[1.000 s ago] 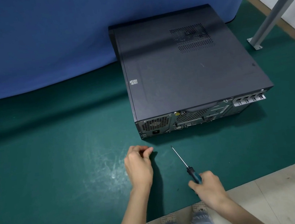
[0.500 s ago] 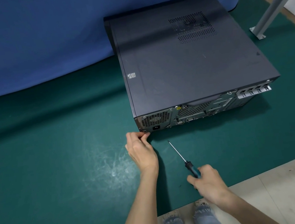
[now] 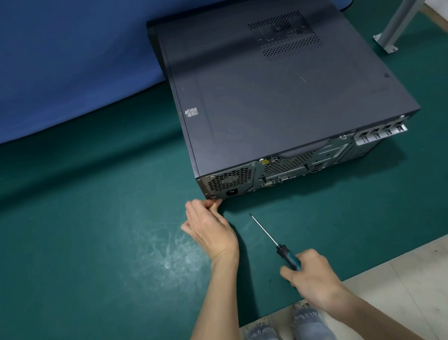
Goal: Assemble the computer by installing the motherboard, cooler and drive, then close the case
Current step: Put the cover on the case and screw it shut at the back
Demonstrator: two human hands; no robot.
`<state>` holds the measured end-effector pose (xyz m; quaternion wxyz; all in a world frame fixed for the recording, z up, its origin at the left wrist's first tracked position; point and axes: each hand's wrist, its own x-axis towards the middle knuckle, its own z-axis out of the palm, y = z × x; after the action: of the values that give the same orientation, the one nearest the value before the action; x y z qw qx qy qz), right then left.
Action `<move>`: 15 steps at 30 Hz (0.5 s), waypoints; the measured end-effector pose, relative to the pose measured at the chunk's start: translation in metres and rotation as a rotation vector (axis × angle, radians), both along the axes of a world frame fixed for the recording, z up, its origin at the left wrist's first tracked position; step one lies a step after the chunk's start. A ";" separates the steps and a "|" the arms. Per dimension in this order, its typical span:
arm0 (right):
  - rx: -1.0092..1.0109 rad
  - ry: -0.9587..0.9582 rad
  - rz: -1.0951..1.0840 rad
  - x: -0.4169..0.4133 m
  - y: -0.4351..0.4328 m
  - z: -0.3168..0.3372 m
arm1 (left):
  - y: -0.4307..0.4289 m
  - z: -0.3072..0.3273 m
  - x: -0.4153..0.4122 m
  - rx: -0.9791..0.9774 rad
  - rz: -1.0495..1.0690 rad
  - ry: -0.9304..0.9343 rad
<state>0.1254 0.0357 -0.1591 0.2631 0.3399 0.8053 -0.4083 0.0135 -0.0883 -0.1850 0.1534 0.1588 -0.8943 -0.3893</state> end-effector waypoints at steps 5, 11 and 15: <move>0.002 -0.002 0.011 0.002 0.002 0.001 | 0.004 0.004 0.001 0.069 0.076 -0.020; -0.013 -0.002 0.015 0.003 0.002 0.004 | 0.008 0.007 0.002 0.096 0.139 -0.043; -0.010 -0.009 0.019 0.004 0.003 0.005 | 0.009 0.008 0.003 0.092 0.203 -0.077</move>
<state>0.1293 0.0383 -0.1542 0.2722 0.3326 0.8053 -0.4084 0.0161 -0.0797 -0.1772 0.1501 0.2701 -0.8601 -0.4060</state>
